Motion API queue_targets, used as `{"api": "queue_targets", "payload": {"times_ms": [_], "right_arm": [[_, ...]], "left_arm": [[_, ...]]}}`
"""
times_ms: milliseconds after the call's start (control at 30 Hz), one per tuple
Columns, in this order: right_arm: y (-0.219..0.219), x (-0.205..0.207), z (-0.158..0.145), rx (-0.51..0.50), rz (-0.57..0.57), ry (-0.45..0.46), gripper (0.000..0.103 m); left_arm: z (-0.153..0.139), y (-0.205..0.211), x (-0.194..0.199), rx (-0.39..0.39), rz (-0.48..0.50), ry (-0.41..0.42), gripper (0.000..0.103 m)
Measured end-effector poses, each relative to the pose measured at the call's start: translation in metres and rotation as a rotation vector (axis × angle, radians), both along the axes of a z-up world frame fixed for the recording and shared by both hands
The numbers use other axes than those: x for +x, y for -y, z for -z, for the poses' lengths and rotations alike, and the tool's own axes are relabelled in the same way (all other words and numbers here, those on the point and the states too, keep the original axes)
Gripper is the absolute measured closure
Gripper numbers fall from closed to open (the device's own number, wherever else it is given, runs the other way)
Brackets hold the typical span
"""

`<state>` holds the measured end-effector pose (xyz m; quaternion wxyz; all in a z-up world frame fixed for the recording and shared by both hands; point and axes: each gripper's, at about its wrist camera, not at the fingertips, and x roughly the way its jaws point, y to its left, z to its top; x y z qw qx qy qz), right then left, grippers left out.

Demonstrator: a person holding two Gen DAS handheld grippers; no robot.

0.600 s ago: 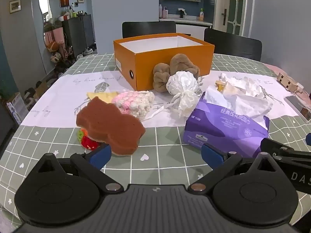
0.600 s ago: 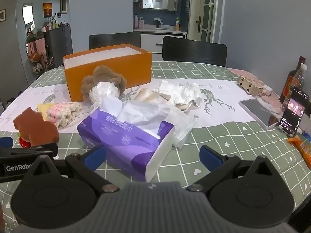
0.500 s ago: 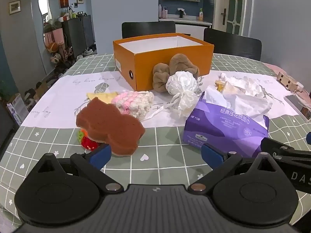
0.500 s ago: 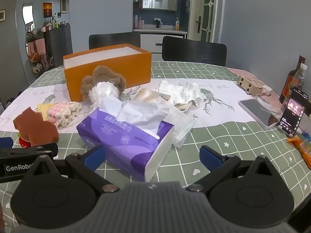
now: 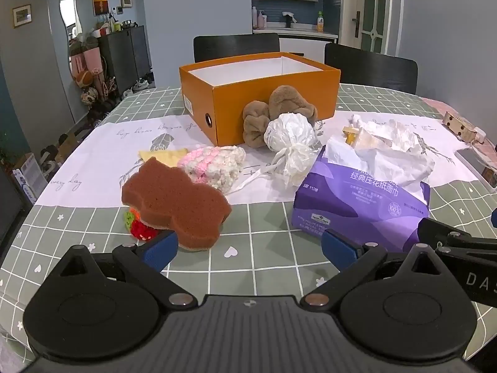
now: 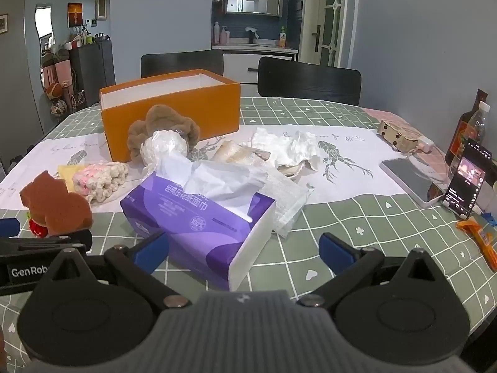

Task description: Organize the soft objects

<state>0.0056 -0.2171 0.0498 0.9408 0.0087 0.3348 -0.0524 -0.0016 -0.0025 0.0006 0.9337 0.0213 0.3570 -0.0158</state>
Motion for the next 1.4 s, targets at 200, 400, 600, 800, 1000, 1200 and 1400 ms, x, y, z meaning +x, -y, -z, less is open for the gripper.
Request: {"api": "queue_targets", "payload": {"times_ms": [200, 400, 600, 800, 1000, 1200, 1400], "right_arm": [[-0.0003, 0.001, 0.0, 0.0, 0.0, -0.004, 0.003], [0.002, -0.0004, 0.0014, -0.003, 0.001, -0.006, 0.003], [-0.001, 0.0003, 0.0039, -0.011, 0.005, -0.01, 0.003], [-0.0013, 0.0004, 0.0042, -0.013, 0.006, -0.014, 0.003], [-0.0011, -0.0005, 0.0047, -0.014, 0.006, -0.014, 0.003], [-0.0015, -0.0002, 0.0044, -0.015, 0.005, -0.014, 0.003], [-0.0017, 0.0002, 0.0055, -0.017, 0.007, -0.016, 0.003]], "left_arm": [[0.0007, -0.0004, -0.0011, 0.0, 0.0, -0.004, 0.0], [0.002, -0.0013, -0.0015, 0.002, 0.0, -0.009, 0.0], [0.0034, -0.0015, -0.0006, 0.005, -0.005, -0.015, 0.0], [0.004, -0.0021, -0.0008, 0.005, -0.005, -0.016, 0.0], [0.0039, -0.0015, -0.0007, 0.006, -0.004, -0.016, 0.0], [0.0042, -0.0018, -0.001, 0.006, -0.005, -0.016, 0.0], [0.0069, -0.0027, -0.0023, 0.005, -0.006, -0.021, 0.0]]}}
